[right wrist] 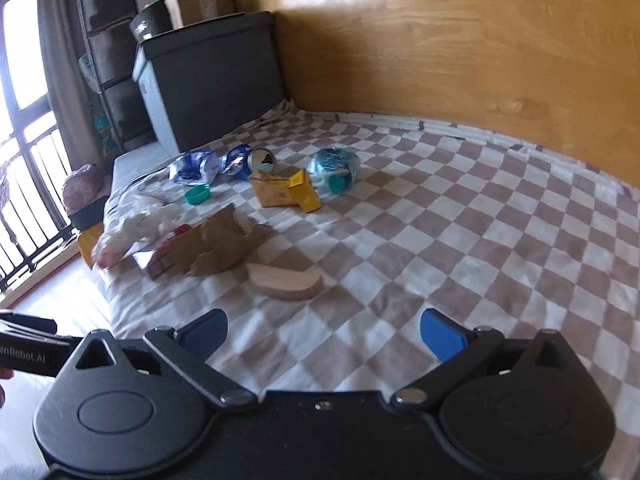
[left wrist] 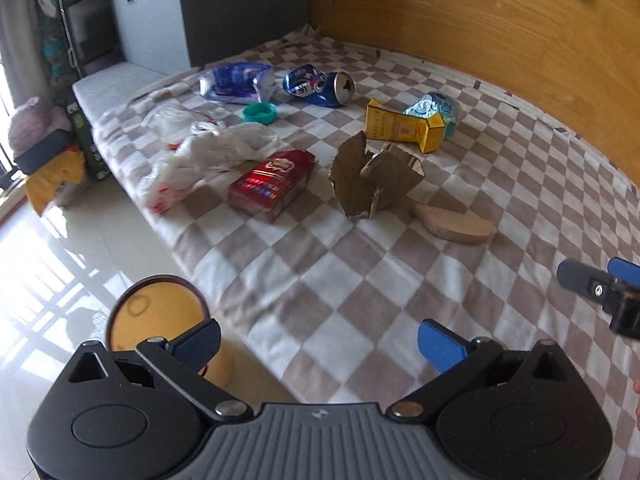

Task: Collect trash
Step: 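Reach the left tool to the red cigarette pack and close on it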

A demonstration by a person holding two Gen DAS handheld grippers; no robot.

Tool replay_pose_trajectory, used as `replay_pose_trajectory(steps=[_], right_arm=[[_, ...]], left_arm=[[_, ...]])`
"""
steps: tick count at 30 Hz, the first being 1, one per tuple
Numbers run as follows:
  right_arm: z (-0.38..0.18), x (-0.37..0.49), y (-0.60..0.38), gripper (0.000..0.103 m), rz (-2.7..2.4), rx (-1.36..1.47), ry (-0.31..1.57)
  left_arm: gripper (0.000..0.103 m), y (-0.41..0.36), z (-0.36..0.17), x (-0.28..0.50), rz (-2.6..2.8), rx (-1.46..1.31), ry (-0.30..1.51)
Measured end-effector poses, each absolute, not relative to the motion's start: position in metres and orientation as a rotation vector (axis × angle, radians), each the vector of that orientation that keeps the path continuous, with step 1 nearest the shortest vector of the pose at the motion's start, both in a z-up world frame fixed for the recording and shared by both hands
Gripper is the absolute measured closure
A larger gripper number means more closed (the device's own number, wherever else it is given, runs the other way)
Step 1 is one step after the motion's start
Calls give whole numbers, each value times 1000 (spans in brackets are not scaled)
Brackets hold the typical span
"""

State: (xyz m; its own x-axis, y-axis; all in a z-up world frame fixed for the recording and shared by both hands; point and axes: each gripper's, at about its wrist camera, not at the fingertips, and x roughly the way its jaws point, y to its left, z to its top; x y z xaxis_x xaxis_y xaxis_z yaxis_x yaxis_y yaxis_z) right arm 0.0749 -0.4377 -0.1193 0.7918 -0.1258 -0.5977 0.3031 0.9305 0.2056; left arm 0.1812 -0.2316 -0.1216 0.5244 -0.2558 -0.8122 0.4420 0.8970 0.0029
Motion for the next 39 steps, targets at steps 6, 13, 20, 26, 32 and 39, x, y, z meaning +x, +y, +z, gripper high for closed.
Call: replay_pose_trajectory(steps=[6,13,20,26,32,39], right_arm=[[-135,124,-461,0,-185,300,610],[-152,179,-472,0,-63,337,623],[-175,203,-459,20,66,338,711],[-173,188,-438,25,169,322,752],[-171,169,-414,32,198,339,773],[-171,155,-387,46,28,369,734]], left_arm=[[0,-238,-146,224,-464,152,976],[0,-233,-173,255,-482,142,1042],[0,-221,-166,270,-550,162,978],[0,-221,-151,301,-596,246,893],[0,-238,-147,328,-684,363,834],[4,-264,-156,343,-755,512,855]])
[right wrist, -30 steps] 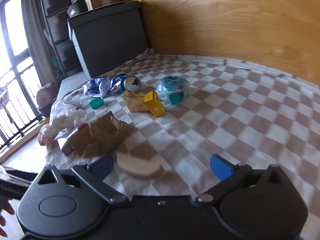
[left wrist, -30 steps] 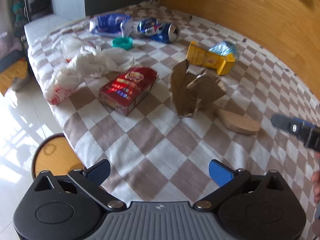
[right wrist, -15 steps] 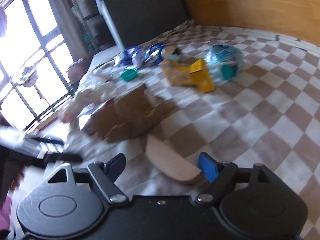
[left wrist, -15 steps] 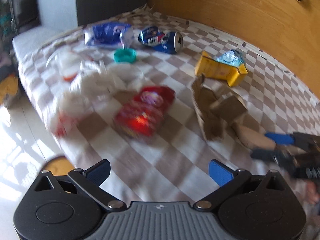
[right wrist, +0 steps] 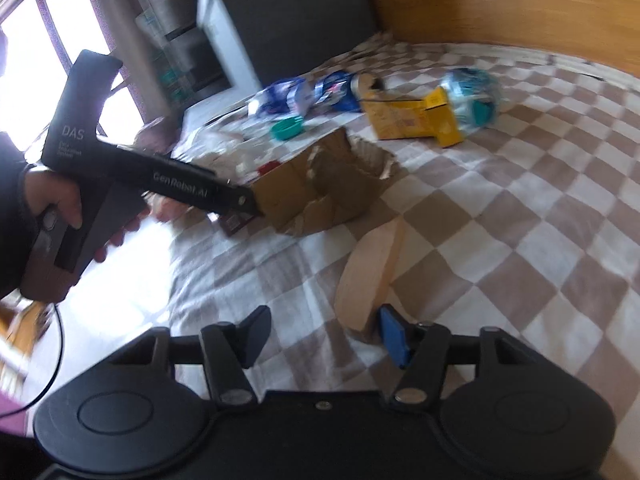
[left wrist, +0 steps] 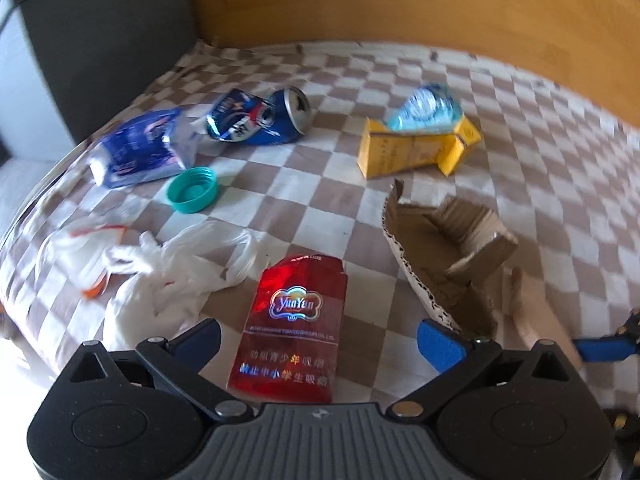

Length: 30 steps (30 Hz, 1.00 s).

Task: Collect trash
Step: 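Reach the left tool to the red cigarette pack and close on it, then grasp the flat cardboard strip with the right tool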

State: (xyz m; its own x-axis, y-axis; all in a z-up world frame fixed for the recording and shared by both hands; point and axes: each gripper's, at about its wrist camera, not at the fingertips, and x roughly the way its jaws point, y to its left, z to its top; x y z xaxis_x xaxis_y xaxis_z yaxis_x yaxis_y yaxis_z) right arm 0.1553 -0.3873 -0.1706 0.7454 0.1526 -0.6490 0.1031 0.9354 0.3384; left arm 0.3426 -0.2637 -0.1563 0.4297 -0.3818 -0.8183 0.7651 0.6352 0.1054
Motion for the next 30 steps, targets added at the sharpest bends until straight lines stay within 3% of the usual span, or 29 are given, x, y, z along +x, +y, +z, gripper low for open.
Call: replay_pose_trajectory(steps=[2,4,9,13,14,30], right_arm=[[-170,157,-384,53,-45,394,716],[-169,164,-382,53,-88,397,710],[-168,186,-378,55,-176,355,722],[-167,196,-376,70,-223,330,756],[-167,196,-377,75,-235,328,764],[-148,162,-366,77,-225,324,784]], left_arm=[[12,-268,-162,347,-764,551,871],[20,-268,-165,354,-762,554,896],[28,-264,-168,362,-753,490,952],[48,-255,-165,361,-692,386,976],[48,-252,-164,360,-677,357,982],[49,-204,-131,289,-576,248,896]])
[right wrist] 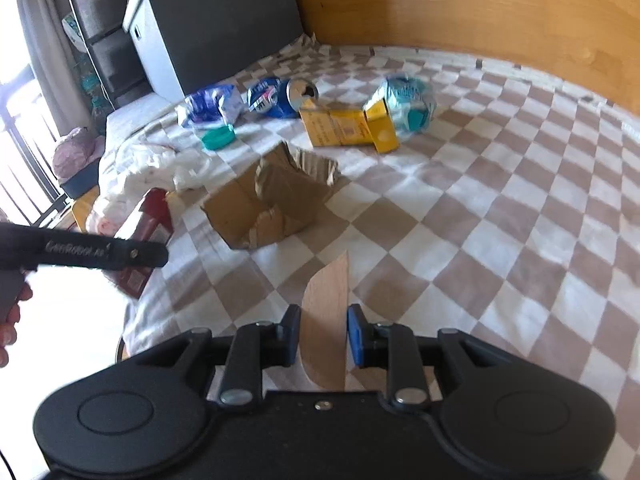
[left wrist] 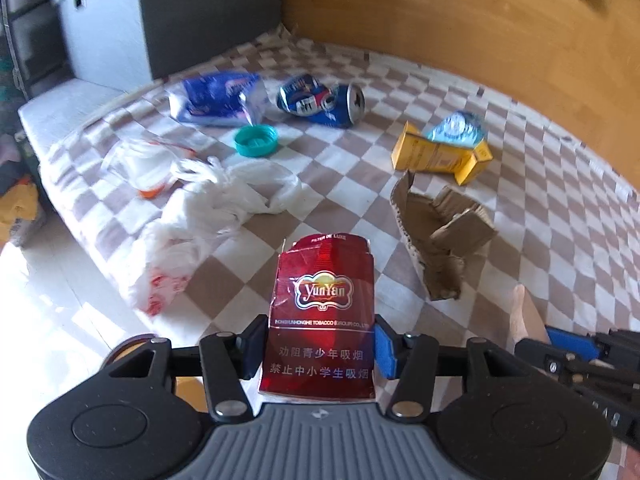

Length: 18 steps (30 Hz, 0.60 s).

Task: Collect trash
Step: 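Grasp the flat cardboard strip with the right tool, then carry the red pack over the wastebasket with the left tool while the right tool holds cardboard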

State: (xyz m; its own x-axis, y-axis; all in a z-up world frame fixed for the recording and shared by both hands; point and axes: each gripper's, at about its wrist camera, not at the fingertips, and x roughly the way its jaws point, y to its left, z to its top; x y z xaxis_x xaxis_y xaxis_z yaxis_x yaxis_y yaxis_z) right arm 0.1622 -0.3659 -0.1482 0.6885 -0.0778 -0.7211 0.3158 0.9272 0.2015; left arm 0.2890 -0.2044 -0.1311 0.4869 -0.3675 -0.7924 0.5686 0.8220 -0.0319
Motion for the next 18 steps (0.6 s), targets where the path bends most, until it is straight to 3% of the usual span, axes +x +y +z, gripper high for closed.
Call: replay_pose_trajectory(steps=[18], right_arm=[[-85,160,-303,77,-107,223,684]], left_arm=[[49,-90,-76,215,-376,109,761]])
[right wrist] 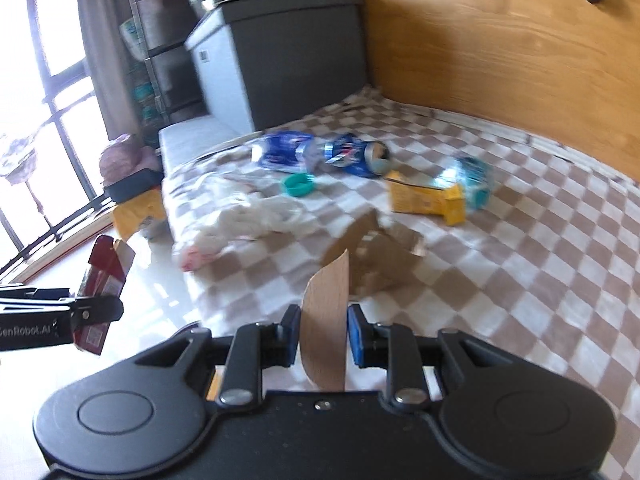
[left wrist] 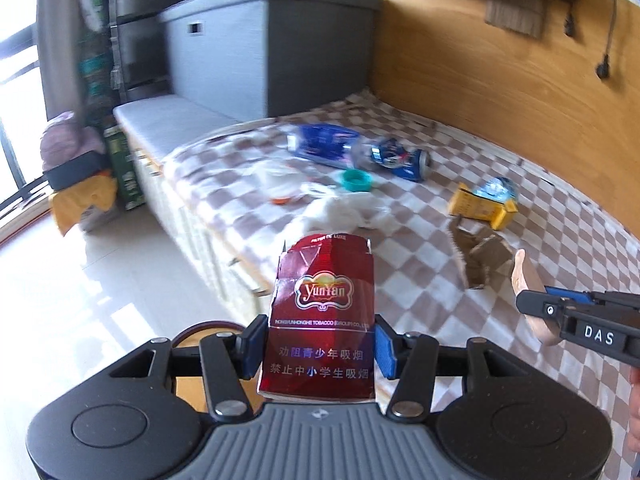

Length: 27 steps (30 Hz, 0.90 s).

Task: Collect trash
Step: 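Carry the red pack over the wastebasket with the left tool while the right tool holds cardboard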

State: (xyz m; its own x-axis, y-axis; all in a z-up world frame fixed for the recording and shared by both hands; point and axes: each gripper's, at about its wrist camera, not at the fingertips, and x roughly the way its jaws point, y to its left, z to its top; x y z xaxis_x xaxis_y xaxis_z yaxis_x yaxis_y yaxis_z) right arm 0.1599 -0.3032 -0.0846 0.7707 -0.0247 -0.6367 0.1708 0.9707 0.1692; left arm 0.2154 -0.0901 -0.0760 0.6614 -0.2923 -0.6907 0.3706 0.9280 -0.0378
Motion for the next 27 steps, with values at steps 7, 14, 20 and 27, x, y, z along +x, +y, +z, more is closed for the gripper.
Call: replay_pose_trajectory(steps=[7,14,20,27], right_arm=[[-79,174,-254,77,-1,153,711],[-71,184,-207,77,101,101,718],[-69,197,-168,77,162,65,735],[-98,232,-133,77,200,42,802]], left_arm=[[49,-38,-76,198,-272,51,758],[49,2,-80,193,-187,-1,766],[49,29,-91,201,-144,-51,783],[49,55,-123,226,-106,-104,826]])
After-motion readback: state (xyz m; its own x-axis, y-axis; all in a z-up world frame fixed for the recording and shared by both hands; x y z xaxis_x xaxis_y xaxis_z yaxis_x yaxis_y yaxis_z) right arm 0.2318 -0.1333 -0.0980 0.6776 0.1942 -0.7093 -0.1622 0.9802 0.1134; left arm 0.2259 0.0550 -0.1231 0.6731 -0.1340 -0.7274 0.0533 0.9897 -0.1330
